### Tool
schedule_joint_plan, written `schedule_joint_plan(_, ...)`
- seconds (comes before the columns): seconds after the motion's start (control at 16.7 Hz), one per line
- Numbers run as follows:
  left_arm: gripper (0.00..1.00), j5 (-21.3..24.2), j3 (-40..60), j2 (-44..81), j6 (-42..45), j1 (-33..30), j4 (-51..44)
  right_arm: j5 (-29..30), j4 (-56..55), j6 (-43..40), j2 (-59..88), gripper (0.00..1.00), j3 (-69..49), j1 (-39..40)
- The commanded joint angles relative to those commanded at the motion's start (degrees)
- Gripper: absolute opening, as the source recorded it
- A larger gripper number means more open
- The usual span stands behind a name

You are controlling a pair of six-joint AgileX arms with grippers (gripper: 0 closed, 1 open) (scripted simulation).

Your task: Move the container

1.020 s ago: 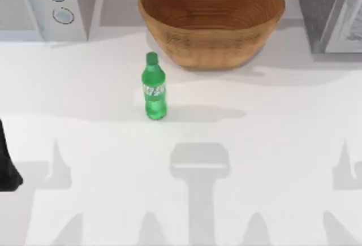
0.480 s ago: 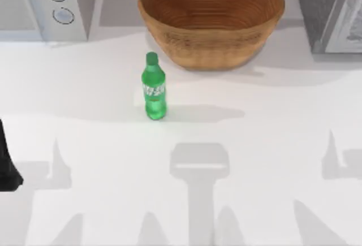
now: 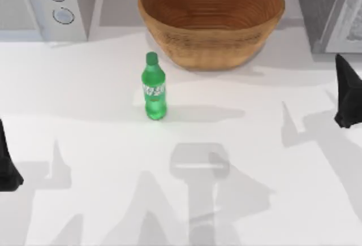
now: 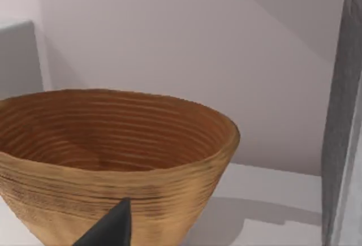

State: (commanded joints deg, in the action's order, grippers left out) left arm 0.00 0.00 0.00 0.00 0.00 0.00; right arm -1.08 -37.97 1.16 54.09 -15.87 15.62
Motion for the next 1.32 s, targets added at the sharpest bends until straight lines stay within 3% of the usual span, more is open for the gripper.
schedule_joint_plan(0.78,1.0,0.0,0.0,0.0,0.0,0.0,0.0,-1.82,-44.92,0.0,63.25,1.0,-18.96,18.91)
schedule_joint_plan(1.32,1.0,0.0,0.0,0.0,0.0,0.0,0.0,-2.18,-57.21,-0.48,80.93,1.0,-24.06,24.0)
